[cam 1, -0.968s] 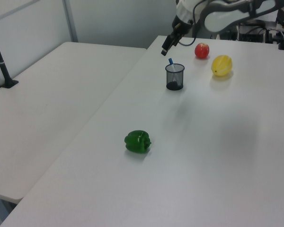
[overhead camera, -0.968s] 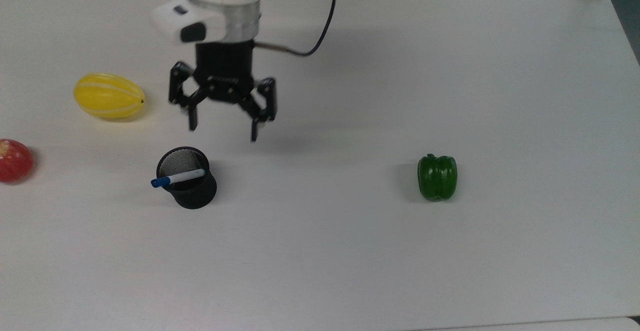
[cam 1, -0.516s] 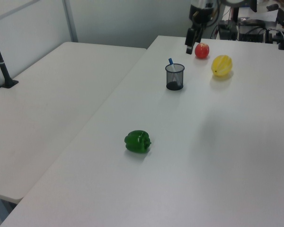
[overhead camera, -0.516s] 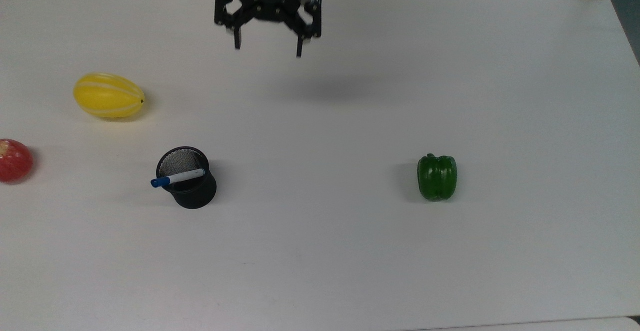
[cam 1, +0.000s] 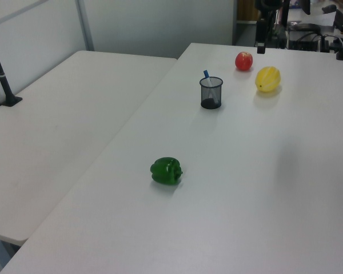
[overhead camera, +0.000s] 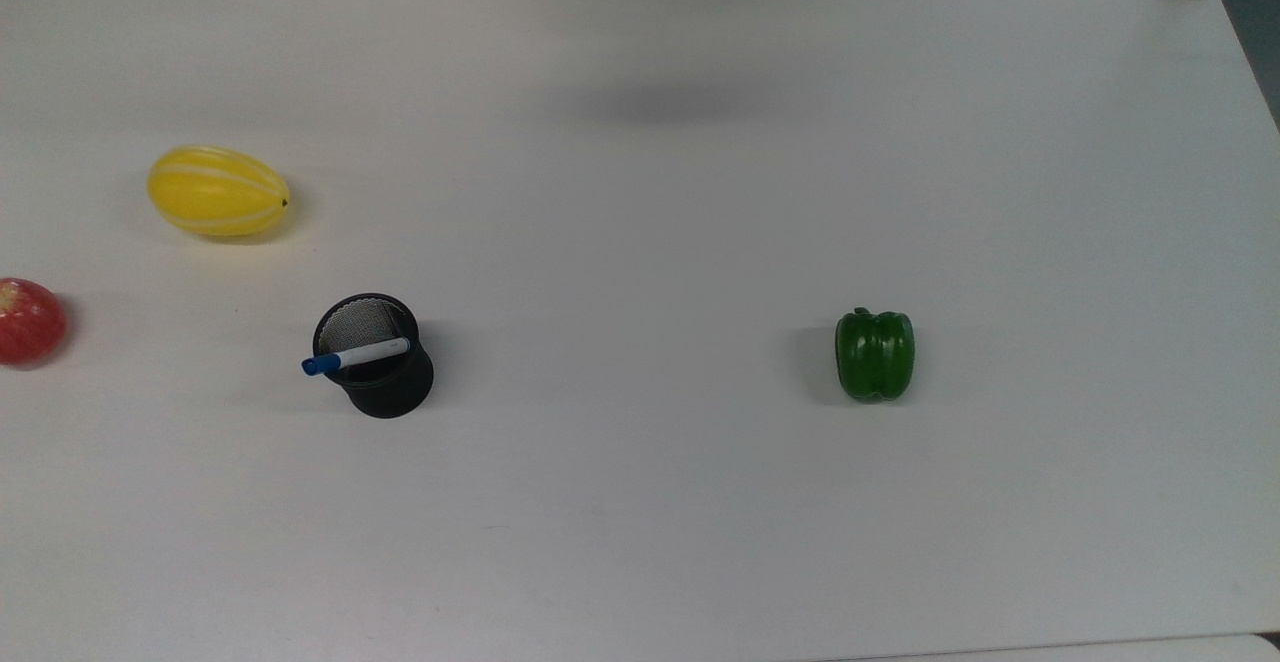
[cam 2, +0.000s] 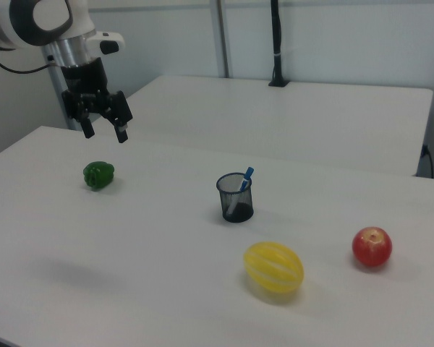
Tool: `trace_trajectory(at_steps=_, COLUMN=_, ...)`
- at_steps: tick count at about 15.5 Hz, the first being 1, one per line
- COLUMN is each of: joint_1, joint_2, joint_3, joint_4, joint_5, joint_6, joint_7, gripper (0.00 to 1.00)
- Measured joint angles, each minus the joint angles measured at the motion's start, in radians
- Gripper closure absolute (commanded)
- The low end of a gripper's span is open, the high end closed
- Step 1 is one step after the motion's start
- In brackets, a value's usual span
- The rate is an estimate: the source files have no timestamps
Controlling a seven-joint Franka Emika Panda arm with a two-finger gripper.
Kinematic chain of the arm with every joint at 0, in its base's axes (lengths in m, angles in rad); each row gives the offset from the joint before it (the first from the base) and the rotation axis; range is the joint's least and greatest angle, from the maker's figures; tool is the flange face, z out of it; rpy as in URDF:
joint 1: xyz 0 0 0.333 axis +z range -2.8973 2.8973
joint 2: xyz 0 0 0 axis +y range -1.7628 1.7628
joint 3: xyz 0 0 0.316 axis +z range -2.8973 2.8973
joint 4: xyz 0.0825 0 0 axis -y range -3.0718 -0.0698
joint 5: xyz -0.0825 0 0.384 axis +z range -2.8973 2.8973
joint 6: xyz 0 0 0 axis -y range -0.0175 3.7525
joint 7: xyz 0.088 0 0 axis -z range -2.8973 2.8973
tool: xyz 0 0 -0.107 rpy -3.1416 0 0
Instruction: Place marker
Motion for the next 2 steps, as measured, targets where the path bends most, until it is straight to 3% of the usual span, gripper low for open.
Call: trace_trajectory(at_steps=2, joint_1=0.000, joint_2=-0.001, joint_3=-0.003, joint_4=-0.002, joint_5=0.000, joint_6=-0.004, joint_7=0.000, gripper=0.00)
